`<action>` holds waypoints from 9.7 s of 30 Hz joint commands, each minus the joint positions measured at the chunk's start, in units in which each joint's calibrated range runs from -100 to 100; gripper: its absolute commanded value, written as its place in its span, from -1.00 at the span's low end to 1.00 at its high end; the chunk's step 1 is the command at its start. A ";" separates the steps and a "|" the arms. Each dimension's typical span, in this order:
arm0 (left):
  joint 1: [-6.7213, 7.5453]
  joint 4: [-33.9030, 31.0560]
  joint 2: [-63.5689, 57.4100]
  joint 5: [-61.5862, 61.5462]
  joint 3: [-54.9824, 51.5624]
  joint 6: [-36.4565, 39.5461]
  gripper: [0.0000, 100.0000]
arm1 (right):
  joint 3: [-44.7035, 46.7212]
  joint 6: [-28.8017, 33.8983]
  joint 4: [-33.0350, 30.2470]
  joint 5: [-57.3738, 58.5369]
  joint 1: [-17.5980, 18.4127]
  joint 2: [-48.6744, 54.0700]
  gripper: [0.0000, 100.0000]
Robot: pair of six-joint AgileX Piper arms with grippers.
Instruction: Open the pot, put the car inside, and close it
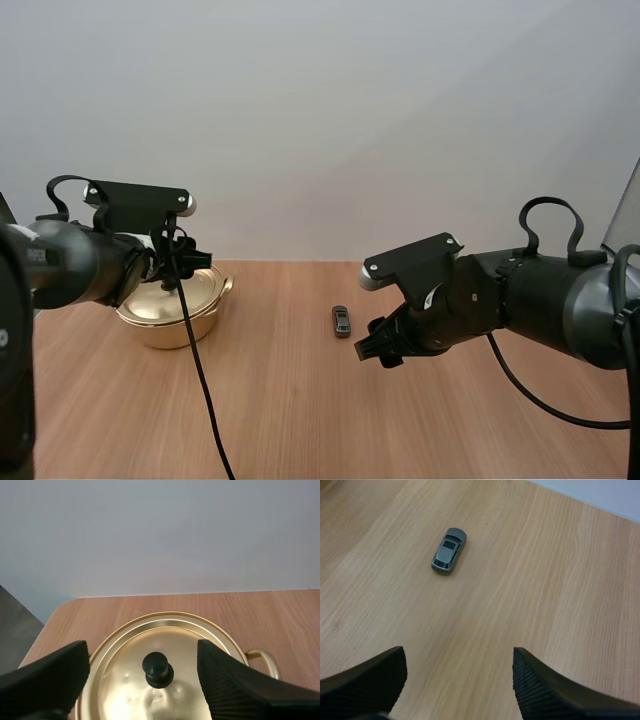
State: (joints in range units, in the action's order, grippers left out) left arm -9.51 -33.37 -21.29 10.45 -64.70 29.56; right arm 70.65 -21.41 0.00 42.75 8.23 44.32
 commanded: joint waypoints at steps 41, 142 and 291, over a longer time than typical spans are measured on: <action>0.00 -0.18 14.37 8.36 2.29 -0.14 1.00 | -0.02 0.04 0.00 0.26 -0.72 0.04 1.00; 0.00 9.54 -37.93 -62.19 16.97 -12.50 -1.00 | -21.16 -12.52 9.43 -31.26 4.43 -51.69 1.00; -1.75 13.15 -30.00 -37.22 4.15 -17.78 -1.00 | -62.62 -16.53 22.83 15.83 -7.86 -35.98 1.00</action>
State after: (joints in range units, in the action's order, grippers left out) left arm -11.22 -20.37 -59.62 -36.21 -60.49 11.79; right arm 8.10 -37.98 22.80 47.65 6.83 6.27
